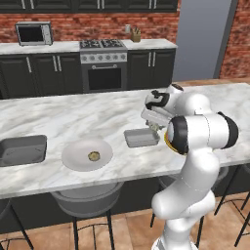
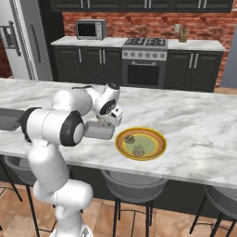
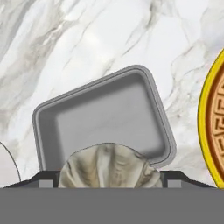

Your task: Place two dumplings into each of the tupperware containers and then place the containers in the fridge.

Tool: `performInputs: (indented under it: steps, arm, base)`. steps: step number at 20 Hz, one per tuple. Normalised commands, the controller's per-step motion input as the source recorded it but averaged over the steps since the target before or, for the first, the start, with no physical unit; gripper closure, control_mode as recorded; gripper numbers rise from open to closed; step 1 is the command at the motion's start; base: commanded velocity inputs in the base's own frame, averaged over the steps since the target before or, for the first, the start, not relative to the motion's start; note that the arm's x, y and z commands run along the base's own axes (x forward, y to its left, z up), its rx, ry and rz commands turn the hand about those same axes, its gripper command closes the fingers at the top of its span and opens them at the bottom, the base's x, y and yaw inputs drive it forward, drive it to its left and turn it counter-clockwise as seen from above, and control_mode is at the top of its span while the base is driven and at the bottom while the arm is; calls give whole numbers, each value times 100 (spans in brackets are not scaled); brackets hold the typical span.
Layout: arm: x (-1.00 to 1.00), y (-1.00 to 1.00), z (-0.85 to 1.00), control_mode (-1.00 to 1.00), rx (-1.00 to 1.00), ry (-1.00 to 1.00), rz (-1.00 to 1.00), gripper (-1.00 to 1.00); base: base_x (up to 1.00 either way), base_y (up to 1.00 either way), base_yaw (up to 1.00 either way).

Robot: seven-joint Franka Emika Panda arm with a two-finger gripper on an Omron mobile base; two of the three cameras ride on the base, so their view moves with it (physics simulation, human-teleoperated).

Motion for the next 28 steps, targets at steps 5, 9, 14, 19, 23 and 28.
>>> performInputs:
  steps: [5,9,14,19,23,28]
  arm:
    - [21,41,-39,-100,0,0,1,100]
    - [34,40,-24,-100,0,0,0,100]
    - [28,5,-17,-100,0,0,1,100]
    - [21,4,-19,-100,0,0,0,100]
    - [38,9,-21,-100,0,0,4,100]
    - [4,0,-16,-100,0,-2,2,100]
  base:
    - [0,0,0]
    - [0,0,0]
    - [0,0,0]
    - [0,0,0]
    - [0,0,0]
    - [0,0,0]
